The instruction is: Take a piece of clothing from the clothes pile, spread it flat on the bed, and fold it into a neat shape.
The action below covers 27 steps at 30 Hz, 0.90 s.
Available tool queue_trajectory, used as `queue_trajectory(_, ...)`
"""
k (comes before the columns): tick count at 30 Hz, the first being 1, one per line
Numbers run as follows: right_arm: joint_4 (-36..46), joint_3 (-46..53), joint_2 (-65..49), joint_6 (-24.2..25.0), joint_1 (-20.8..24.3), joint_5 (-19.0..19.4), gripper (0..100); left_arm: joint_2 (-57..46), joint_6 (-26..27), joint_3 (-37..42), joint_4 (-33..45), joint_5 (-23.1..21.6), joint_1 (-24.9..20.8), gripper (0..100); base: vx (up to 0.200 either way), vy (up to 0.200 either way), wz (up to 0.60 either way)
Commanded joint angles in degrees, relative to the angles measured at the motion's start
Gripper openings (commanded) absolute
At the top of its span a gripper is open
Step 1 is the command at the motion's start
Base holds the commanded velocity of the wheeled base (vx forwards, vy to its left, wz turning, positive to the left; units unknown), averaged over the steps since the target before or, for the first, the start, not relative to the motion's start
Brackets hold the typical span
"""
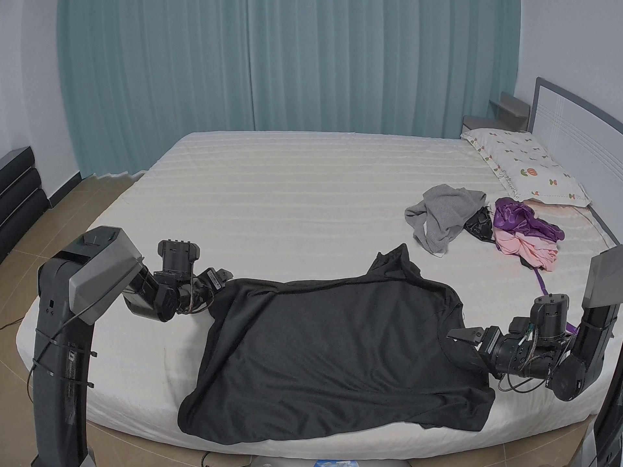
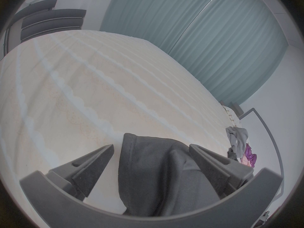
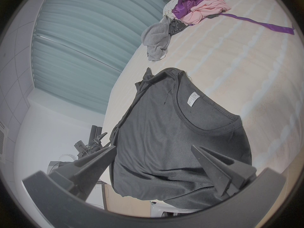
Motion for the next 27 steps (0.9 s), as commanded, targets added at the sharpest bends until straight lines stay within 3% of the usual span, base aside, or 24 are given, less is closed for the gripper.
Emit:
queue_trajectory(1,0.0,0.0,0.2,0.0,0.0,0.0,100,3.3,0.0,-1.7,-0.1,0.1,-0.1,100,0.0,0.0,0.0)
queue_trajectory(3,0.0,-0.1,0.2,0.0,0.1,0.0,100,3.8,-0.1,-2.7,0.0,0.1,-0.1,100,0.0,0.0,0.0)
queue_trajectory(4,0.0,-0.1,0.2,0.0,0.0,0.0,100,4.0,-0.1,-2.9,0.0,0.1,-0.1,0,0.0,0.0,0.0)
queue_trajectory(10,0.2,-1.5,1.2,0.0,0.3,0.0,100,3.9,-0.3,-3.9,-0.6,0.7,-0.1,0,0.0,0.0,0.0)
queue_trajectory(16,0.8,-7.2,4.8,0.0,2.0,-1.5,100,2.4,-0.3,-6.5,-2.0,5.8,0.2,0,0.0,0.0,0.0)
queue_trajectory(22,2.2,-15.5,7.2,-0.6,1.8,-5.3,100,-0.9,0.0,-8.0,-1.5,6.0,0.2,0,0.0,0.0,0.0)
queue_trajectory(27,16.1,-30.8,8.8,-0.8,0.6,-6.5,100,-2.4,0.3,-9.9,-1.4,6.1,-0.1,0,0.0,0.0,0.0)
